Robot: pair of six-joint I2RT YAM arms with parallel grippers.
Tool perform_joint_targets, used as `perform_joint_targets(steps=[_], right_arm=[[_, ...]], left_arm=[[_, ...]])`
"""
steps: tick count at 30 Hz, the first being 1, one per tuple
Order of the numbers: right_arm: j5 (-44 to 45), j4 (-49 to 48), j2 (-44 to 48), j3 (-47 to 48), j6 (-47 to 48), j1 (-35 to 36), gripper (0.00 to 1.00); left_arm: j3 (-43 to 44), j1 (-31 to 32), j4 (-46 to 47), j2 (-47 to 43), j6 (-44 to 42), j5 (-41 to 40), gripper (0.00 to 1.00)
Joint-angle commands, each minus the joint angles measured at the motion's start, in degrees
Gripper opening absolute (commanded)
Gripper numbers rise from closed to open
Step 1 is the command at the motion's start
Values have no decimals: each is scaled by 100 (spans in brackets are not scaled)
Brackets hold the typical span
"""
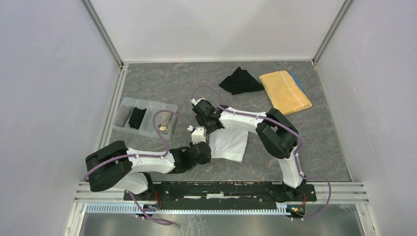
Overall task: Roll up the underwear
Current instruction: Fold the underwear at the center of the board.
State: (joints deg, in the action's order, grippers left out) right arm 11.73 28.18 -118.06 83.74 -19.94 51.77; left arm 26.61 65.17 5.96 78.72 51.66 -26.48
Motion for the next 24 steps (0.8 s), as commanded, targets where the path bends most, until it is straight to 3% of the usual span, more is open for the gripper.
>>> perform_joint_targets(steps=[1, 6, 13, 24], right_arm=[[419, 189, -215, -64, 95, 24, 41], [526, 265, -403, -148, 135, -17, 29], [631, -120, -281, -419, 60, -112, 0], [-807, -1545, 1095, -955, -334, -625, 0]], left_arm=[[121, 69, -88, -24, 206, -206, 2], [90, 90, -99, -49, 239, -208, 2], [138, 111, -295, -102, 299, -303, 2], [558, 110, -1968, -976, 425, -823, 2]])
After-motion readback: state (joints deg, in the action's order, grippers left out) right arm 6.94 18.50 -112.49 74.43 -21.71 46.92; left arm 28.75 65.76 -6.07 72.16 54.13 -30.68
